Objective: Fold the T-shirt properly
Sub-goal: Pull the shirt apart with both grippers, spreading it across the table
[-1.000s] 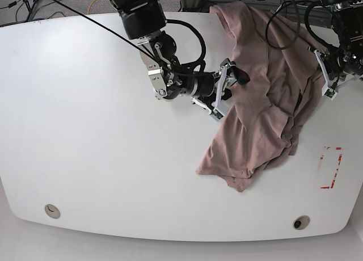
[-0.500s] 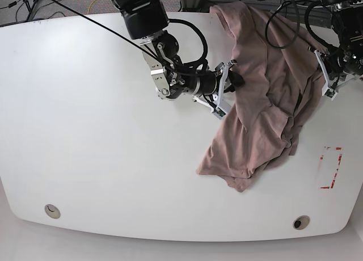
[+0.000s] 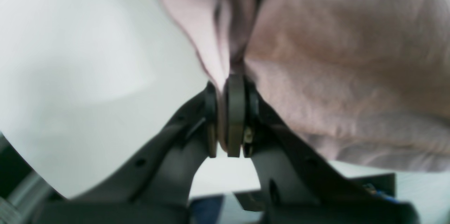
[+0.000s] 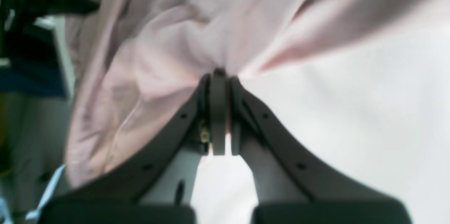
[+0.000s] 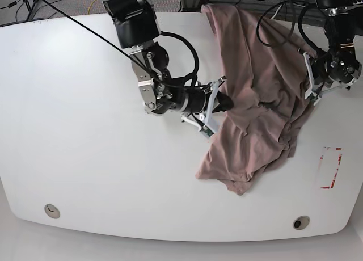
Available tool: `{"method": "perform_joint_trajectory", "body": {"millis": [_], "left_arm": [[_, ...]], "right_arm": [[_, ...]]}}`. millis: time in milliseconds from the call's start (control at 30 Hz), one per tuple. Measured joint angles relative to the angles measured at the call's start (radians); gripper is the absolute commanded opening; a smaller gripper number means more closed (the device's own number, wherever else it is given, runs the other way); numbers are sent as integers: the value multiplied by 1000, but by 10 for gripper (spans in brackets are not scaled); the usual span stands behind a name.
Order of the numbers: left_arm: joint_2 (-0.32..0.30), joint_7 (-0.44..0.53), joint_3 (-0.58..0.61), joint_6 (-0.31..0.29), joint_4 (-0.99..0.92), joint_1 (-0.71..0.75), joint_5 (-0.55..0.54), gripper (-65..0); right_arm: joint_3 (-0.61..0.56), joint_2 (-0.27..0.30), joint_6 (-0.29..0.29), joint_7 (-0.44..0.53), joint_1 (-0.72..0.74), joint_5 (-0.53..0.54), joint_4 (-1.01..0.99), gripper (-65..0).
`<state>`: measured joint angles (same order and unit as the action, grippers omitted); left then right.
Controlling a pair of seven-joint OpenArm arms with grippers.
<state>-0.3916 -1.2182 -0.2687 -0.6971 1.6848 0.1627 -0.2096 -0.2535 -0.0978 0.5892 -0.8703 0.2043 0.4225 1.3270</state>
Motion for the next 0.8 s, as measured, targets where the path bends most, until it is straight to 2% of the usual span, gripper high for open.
{"method": "perform_joint_trajectory", "body": {"millis": [167,433,567,800], "left_arm": [[3,11,71,0,2,-85,-13,-633],[0,4,155,0,2,-222,-4,-633],[-2,3,233,0,2,-275,0,-633],[3,5,330,0,3,-329,-11,-633]], "right_arm": [[84,60,-1,-16,1,1,84,-645],[130,169,-1,-31,-3,2,173,-645],[177,220,2,-32,-12,4,207,-645],[276,282,5,-32,-66,3,275,-645]]}}
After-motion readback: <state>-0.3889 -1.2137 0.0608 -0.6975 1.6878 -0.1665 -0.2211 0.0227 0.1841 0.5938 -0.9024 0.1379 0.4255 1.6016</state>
